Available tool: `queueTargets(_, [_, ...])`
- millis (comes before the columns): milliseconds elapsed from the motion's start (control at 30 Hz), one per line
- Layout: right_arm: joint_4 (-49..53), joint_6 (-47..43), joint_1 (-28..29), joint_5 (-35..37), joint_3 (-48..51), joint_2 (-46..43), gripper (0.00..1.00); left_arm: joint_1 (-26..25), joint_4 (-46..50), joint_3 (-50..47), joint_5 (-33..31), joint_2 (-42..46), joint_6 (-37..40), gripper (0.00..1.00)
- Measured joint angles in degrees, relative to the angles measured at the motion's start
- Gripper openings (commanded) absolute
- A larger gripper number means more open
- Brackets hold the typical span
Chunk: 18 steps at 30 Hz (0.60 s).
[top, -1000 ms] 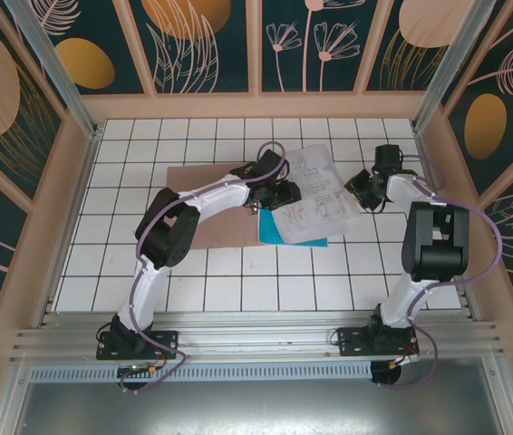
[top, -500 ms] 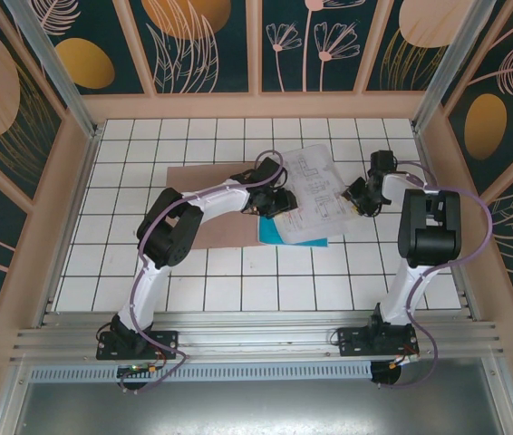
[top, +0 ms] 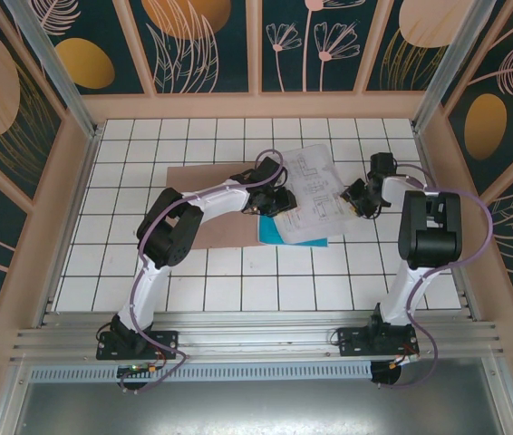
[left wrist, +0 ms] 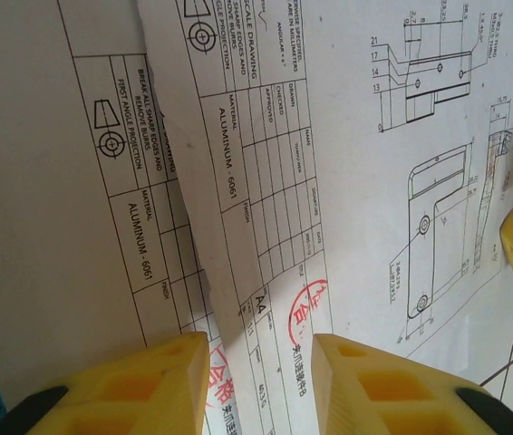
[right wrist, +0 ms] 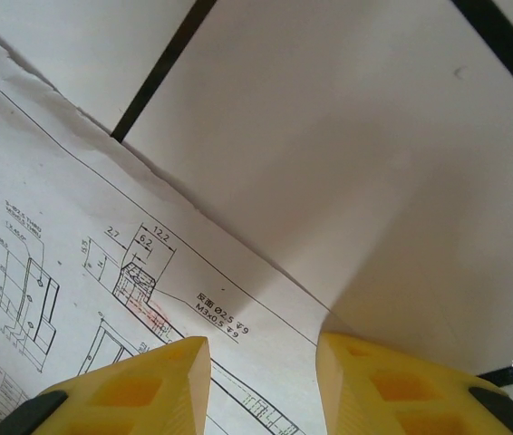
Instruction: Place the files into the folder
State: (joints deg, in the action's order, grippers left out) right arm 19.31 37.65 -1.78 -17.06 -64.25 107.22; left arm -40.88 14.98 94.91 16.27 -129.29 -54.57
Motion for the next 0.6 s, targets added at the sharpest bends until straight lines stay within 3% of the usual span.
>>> queueTargets(433, [-0.55, 1.55, 0.04, -1.53, 1.01, -0.55, 0.38, 0.0, -1.07, 0.0, 1.27, -0.76, 0.02, 0.28])
queueTargets(600, [-0.9, 2.12, 0.04, -1.99, 1.68, -0.96, 0.38, 0.0, -1.14, 0.0, 1.31, -0.85, 0.07, 0.11])
